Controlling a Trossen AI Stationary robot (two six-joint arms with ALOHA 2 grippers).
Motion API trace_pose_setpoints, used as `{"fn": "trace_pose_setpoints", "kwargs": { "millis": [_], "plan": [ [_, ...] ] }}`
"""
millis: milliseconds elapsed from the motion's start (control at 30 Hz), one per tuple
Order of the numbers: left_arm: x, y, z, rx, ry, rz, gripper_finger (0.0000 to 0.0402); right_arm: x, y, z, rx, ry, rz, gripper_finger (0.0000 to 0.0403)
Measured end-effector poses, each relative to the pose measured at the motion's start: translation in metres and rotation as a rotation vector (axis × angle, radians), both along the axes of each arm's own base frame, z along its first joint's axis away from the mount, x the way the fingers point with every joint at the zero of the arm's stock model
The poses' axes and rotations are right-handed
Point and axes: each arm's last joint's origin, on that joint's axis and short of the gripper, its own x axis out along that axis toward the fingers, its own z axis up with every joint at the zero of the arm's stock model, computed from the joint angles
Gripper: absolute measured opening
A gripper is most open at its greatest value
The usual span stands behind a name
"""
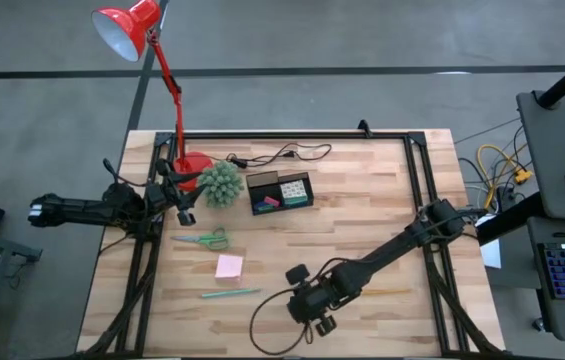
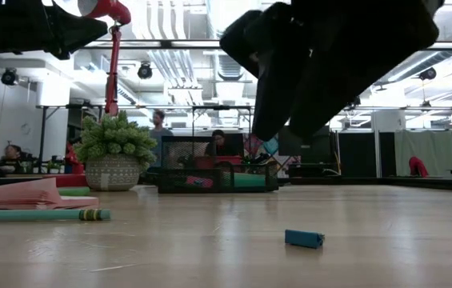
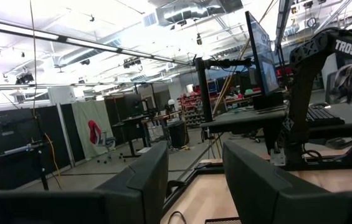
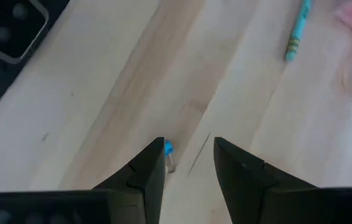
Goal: Pick and place office supplies into organizer
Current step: Put the blue binder clip into the desk organizer
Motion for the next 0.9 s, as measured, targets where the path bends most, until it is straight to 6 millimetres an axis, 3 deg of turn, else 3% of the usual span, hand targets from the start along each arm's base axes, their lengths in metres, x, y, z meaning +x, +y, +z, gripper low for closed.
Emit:
{"fn": "trace_pose_setpoints", "kwargs": {
  "millis": [333,900],
  "plan": [
    [0.0,0.0,0.0,-0.001,0.0,0.0,0.0139,-0.0039,0.0067,-0.0001,-0.042,-0.018,0.294,0.0128],
    [0.0015,0.0,-0.0017,-0.003,0.013,0.0,0.0139,0.0002,0.0,-0.0008,-0.051,-0.02,0.276,0.0135]
  ]
}}
